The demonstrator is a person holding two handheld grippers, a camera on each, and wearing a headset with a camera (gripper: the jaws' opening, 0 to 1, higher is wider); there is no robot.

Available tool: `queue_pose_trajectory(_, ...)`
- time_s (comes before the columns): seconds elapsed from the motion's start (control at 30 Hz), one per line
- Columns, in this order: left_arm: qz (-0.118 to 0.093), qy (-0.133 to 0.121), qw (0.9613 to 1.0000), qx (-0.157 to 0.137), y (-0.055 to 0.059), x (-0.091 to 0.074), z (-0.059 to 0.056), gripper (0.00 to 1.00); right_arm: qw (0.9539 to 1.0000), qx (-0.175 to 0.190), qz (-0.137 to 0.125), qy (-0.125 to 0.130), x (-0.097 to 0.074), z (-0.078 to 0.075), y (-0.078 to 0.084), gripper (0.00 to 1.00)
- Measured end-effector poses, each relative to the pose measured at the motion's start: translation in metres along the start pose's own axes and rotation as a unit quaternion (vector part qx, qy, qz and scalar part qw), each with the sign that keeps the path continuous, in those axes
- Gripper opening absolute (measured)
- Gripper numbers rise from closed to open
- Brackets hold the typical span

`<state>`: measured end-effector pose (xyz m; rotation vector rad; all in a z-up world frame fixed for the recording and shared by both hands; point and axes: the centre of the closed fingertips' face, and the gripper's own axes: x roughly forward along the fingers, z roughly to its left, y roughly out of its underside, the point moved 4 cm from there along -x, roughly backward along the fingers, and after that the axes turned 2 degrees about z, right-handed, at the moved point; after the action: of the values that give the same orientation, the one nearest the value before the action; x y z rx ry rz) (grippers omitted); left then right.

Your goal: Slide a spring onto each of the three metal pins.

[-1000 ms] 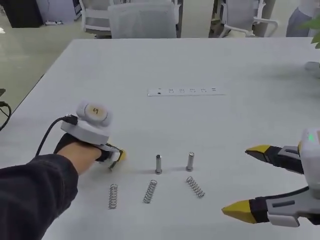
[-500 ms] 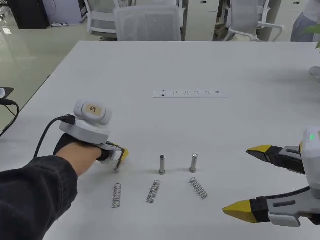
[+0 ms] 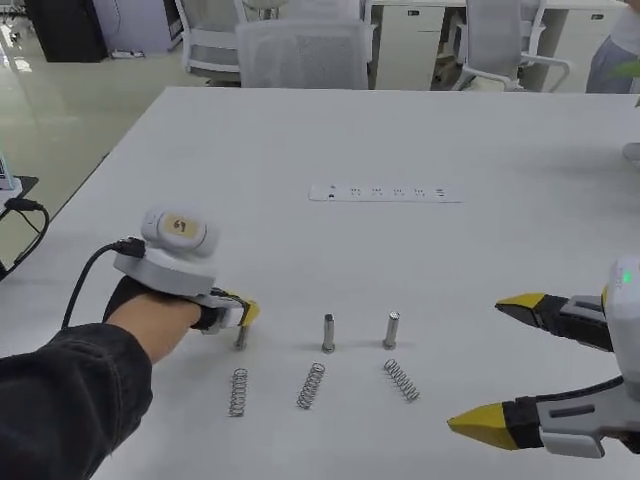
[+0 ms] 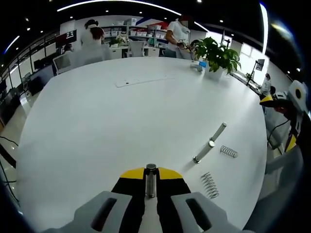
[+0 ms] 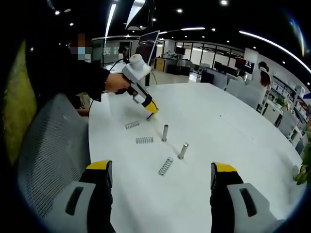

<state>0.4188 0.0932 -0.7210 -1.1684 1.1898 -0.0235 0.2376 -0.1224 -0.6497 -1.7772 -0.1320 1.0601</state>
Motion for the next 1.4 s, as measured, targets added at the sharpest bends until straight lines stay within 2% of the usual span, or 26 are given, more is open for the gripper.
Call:
queue_pose_trajectory(1.13, -0.017, -0.002, 0.9998, 0.004, 0.010, -0.013, -0.003, 0.00, 0.9999, -0.015, 0.001, -0.005, 0.002, 0.005, -0.008, 0.82)
queue_pose_trajectory(1.4, -0.020, -0.002, 0.9997, 0.017, 0.010, -0.012, -0.003, 0.00, 0.9999, -0.016, 0.001, -0.005, 0.002, 0.005, -0.009, 0.82)
